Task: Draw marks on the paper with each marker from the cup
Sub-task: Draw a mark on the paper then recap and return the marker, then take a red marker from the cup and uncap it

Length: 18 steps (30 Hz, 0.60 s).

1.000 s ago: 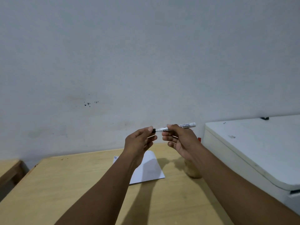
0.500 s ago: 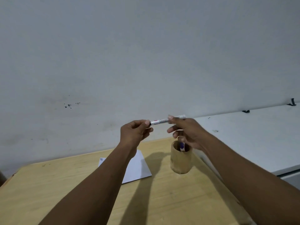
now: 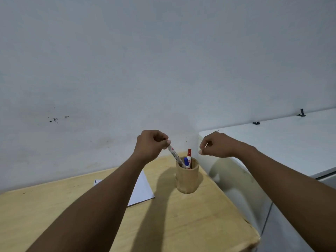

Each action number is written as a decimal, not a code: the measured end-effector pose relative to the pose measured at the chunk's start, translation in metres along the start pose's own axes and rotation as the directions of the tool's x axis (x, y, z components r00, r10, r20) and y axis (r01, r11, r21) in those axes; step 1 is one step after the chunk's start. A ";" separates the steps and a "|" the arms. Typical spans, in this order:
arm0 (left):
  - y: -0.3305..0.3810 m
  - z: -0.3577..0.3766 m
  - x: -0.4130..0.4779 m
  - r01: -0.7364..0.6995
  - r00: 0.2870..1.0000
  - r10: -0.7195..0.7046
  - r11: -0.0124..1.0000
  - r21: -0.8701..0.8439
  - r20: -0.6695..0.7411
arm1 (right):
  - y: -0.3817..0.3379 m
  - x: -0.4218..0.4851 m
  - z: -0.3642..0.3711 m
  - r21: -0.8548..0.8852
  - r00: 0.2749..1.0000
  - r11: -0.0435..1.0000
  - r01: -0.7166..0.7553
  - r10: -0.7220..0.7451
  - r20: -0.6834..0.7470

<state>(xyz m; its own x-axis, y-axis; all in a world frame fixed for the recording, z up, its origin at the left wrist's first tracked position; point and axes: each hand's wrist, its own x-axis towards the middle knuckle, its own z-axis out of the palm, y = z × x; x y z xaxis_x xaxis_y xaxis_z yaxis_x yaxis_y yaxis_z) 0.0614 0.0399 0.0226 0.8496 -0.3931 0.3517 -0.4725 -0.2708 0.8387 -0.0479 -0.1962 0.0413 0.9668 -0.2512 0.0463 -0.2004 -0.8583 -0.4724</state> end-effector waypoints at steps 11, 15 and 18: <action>-0.003 0.039 -0.006 -0.050 0.975 -0.004 0.969 0.240 0.222 | 0.007 0.011 0.029 -0.002 1.000 1.000 -0.001 0.000 -0.009; 0.002 0.049 0.000 -0.056 0.974 -0.006 0.963 0.262 0.228 | 0.008 0.014 0.028 -0.008 1.000 1.000 0.007 -0.007 -0.021; 0.007 0.060 0.010 -0.067 0.966 -0.019 0.945 0.319 0.257 | 0.013 0.016 0.022 0.000 1.000 1.000 -0.011 0.011 -0.023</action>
<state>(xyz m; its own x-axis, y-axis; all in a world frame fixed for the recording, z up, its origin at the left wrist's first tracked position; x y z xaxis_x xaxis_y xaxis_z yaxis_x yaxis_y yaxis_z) 0.0526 -0.0189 0.0075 0.7693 -0.6008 0.2172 -0.5782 -0.5104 0.6365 -0.0316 -0.2012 0.0164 0.9606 -0.2709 0.0613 -0.2111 -0.8555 -0.4728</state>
